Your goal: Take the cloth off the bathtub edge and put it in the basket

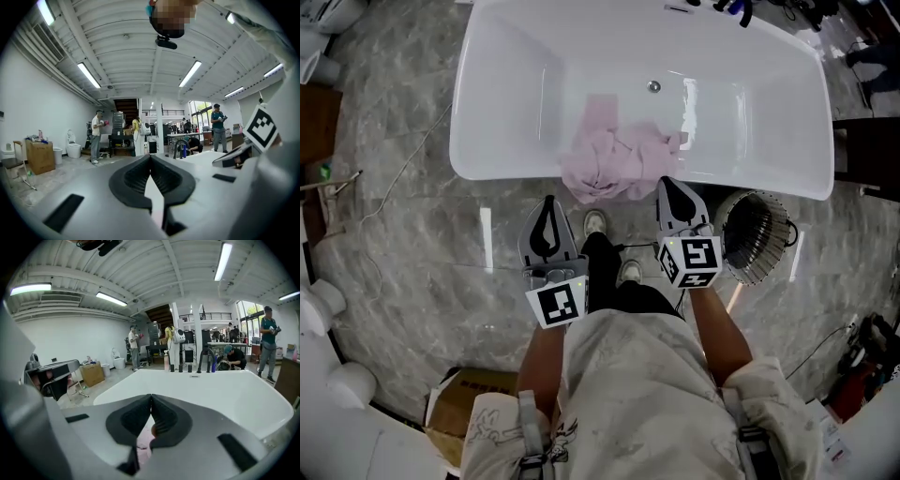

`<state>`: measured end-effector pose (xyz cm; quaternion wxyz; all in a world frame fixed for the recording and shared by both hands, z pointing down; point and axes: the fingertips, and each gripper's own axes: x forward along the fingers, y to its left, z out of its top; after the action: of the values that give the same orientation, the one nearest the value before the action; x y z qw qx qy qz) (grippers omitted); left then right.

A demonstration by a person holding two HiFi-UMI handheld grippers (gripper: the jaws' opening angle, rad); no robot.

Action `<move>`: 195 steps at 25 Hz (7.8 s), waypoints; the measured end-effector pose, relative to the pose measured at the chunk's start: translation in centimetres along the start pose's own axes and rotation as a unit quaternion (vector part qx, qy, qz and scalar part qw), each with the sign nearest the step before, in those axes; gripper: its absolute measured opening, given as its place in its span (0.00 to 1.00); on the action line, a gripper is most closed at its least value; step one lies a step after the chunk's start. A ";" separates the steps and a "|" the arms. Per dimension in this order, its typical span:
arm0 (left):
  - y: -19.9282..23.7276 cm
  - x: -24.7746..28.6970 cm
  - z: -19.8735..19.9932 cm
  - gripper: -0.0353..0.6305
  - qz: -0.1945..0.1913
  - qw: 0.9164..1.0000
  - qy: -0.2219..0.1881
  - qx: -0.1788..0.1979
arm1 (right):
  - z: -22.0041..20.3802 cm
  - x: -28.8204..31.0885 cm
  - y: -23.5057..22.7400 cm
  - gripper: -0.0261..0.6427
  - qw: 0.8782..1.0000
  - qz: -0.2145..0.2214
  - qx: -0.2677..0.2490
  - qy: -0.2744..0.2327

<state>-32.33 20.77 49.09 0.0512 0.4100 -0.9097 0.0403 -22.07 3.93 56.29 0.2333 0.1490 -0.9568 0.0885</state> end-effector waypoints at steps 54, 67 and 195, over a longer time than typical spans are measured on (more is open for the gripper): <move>5.5 7.8 -14.6 0.06 -0.031 0.987 0.156 -0.032 | -23.7 19.0 5.4 0.31 0.821 0.119 -0.422 0.364; 5.6 8.2 -12.2 0.06 -0.045 0.989 0.136 -0.025 | -19.5 16.5 6.7 0.09 0.926 0.075 -0.150 0.337; -66.9 3.1 20.0 0.06 -0.583 0.808 -0.078 0.016 | -2.1 -54.3 -44.9 0.09 0.777 -0.591 0.140 -0.165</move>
<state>14.61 -27.98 31.68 -0.0130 0.8660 -0.4997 -0.0148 39.46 -24.55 36.96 0.0553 0.7285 -0.6816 0.0399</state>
